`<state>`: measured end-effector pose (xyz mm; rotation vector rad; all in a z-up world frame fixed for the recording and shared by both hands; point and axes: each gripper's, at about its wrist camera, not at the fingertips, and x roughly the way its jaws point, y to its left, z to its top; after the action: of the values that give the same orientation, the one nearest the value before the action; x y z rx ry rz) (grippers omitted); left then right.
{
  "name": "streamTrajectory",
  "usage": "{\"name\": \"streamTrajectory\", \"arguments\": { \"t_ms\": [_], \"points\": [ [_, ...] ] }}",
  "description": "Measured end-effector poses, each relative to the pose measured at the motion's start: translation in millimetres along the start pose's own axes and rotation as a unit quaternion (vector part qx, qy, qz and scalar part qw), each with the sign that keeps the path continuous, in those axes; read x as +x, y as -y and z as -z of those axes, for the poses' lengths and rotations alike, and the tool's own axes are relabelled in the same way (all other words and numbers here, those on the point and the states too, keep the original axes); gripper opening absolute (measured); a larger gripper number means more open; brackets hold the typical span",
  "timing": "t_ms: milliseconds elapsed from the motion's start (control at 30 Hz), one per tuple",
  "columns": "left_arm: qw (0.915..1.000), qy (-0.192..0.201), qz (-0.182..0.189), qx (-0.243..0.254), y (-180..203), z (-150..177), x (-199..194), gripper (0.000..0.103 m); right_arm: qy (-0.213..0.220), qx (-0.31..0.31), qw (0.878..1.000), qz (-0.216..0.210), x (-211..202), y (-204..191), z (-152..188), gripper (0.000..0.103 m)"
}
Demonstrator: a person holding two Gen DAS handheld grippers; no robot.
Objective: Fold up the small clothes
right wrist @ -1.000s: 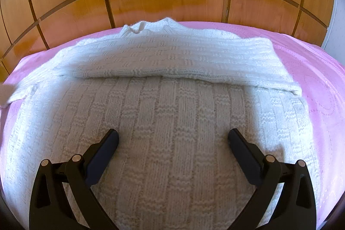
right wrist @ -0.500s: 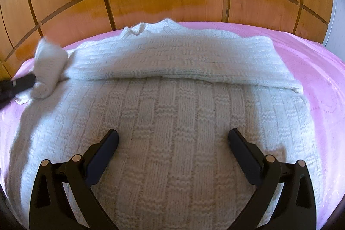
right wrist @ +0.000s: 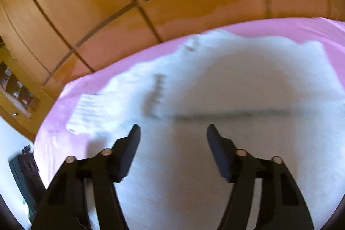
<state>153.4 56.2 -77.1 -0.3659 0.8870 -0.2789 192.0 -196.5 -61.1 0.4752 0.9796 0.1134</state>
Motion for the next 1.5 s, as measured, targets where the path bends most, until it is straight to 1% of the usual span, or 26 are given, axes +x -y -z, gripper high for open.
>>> {"name": "streamTrajectory", "arguments": {
  "t_ms": [100,167,200,233,300,433,533,600,700,900,933,967,1033,1133,1167,1200,1233,1300,1333,1367,1433,1500],
  "points": [
    [0.9999,0.005,-0.005,0.01,1,7,3,0.044,-0.021,-0.017,1.0,0.007,35,-26,-18,0.058],
    [0.9999,0.009,-0.004,0.011,-1,12,0,0.044,-0.063,-0.018,0.998,0.02,67,-34,-22,0.055],
    [0.9999,0.01,-0.003,0.009,-2,13,0,0.044,-0.069,-0.021,0.997,0.034,76,-36,-24,0.043],
    [0.9999,0.012,-0.002,0.008,-2,15,-1,0.044,-0.068,-0.038,0.996,0.04,81,-43,-27,0.026],
    [0.9998,0.015,-0.001,0.011,-2,17,-1,0.044,-0.067,-0.059,0.995,0.033,77,-54,-33,0.009],
    [0.9998,0.018,0.002,0.009,-3,22,-2,0.044,-0.015,-0.116,0.993,0.032,40,-79,-45,0.008],
    [0.9998,0.019,0.003,0.008,-3,24,-4,0.044,0.023,-0.123,0.991,0.039,14,-81,-58,0.006],
    [0.9998,0.02,0.002,0.009,-3,26,-4,0.044,0.04,-0.115,0.992,0.04,1,-76,-65,0.006],
    [0.9998,0.019,0.0,0.011,-2,28,-5,0.044,0.064,-0.101,0.991,0.055,-14,-64,-75,0.006],
    [0.9999,0.014,-0.006,0.009,1,27,-6,0.044,0.099,-0.045,0.99,0.087,-40,-16,-86,0.005],
    [0.9998,0.014,-0.011,0.002,2,23,-7,0.044,0.102,-0.036,0.99,0.09,-44,-7,-87,0.005],
    [0.9999,0.012,-0.009,-0.005,3,20,-8,0.044,0.104,-0.028,0.99,0.093,-47,-1,-87,0.005],
    [0.9997,0.015,0.009,-0.019,7,9,-10,0.048,0.106,-0.012,0.989,0.099,-52,15,-87,0.005],
    [0.9995,0.025,0.016,-0.012,17,-8,-6,0.048,0.107,0.004,0.988,0.113,-55,32,-84,0.005],
    [0.9994,0.027,0.018,-0.011,20,-15,-3,0.05,0.107,0.008,0.988,0.116,-59,39,-82,0.005],
    [0.9993,0.029,0.022,-0.01,22,-22,2,0.058,0.106,0.011,0.987,0.12,-61,45,-80,0.005],
    [0.9993,0.032,0.016,-0.009,22,-28,5,0.062,0.105,0.015,0.986,0.127,-60,51,-79,0.005],
    [0.9987,0.042,-0.02,-0.021,16,-41,16,0.062,0.106,0.024,0.984,0.144,-62,63,-75,0.005],
    [0.998,0.044,-0.033,-0.032,9,-47,20,0.062,0.106,0.032,0.981,0.161,-61,72,-72,0.005],
    [0.9967,0.046,-0.046,-0.048,1,-49,23,0.062,0.104,0.038,0.979,0.168,-61,81,-70,0.005],
    [0.9934,0.044,-0.057,-0.09,-20,-51,25,0.062,0.088,0.058,0.977,0.186,-55,102,-61,0.005],
    [0.9907,0.041,-0.068,-0.111,-37,-47,24,0.063,0.072,0.076,0.974,0.199,-47,119,-52,0.005]
  ]
}}
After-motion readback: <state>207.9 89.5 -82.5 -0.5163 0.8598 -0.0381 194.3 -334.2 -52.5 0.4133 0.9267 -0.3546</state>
